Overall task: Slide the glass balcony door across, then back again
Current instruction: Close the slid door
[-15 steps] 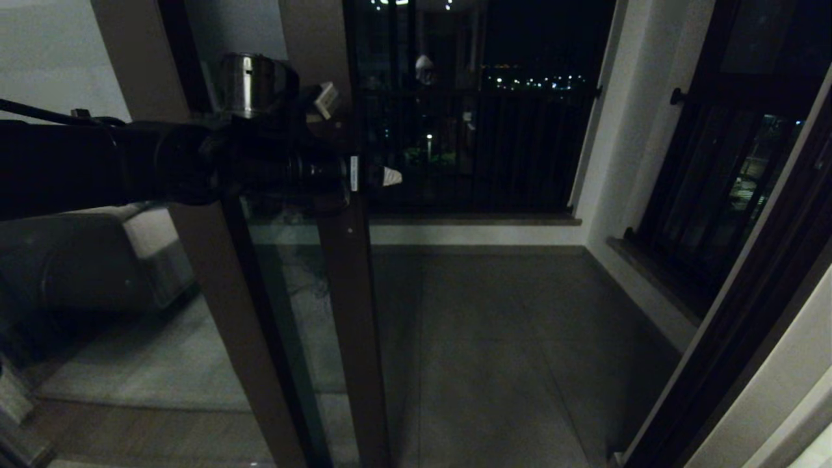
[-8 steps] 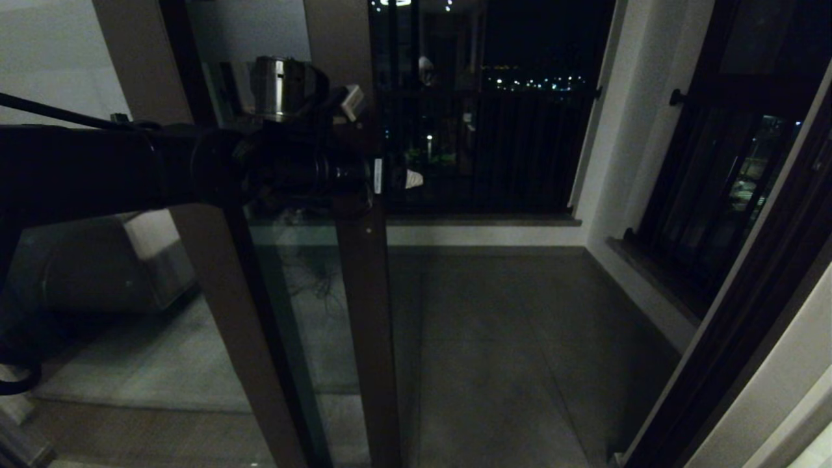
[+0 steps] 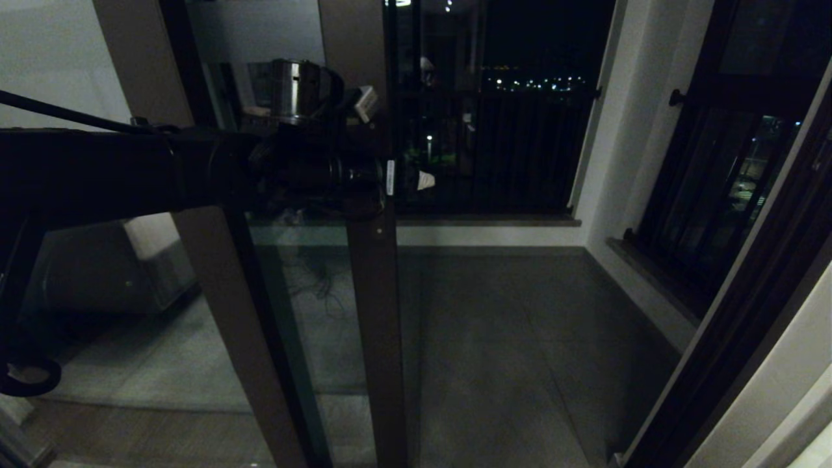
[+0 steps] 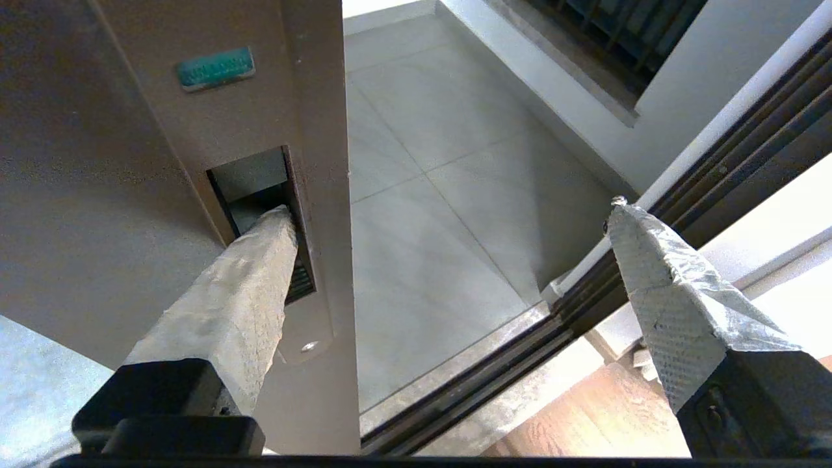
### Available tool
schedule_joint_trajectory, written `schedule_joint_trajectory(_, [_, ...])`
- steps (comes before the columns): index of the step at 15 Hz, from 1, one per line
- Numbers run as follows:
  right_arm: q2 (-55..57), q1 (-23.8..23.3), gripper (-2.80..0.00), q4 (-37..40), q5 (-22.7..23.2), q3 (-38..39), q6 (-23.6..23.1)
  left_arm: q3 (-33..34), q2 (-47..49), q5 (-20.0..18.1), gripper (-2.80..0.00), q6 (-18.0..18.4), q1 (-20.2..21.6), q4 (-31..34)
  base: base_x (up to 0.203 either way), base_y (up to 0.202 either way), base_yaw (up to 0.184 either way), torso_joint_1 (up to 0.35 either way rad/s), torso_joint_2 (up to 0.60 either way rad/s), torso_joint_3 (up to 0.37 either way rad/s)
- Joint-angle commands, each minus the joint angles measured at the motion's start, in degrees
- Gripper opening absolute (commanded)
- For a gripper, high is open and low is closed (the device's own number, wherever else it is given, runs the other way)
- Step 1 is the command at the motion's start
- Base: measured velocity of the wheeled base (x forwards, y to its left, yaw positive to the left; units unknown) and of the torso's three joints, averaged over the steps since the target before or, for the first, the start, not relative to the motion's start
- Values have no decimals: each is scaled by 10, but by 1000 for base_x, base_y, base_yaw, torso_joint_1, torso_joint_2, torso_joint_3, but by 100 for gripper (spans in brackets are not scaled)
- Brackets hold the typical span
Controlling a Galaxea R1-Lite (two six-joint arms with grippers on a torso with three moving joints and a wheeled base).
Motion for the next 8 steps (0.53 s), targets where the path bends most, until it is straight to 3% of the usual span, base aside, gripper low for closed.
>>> schedule_joint_trajectory(1, [1,0,-280,0,0,0,0,-4,11,-1,0,-1,-6,2,0,0,0,0,0,0])
schedule_joint_trajectory(8, [1,0,-280,0,-1,0,0,-18,25,0,0,-1,-25,2,0,0,0,0,0,0])
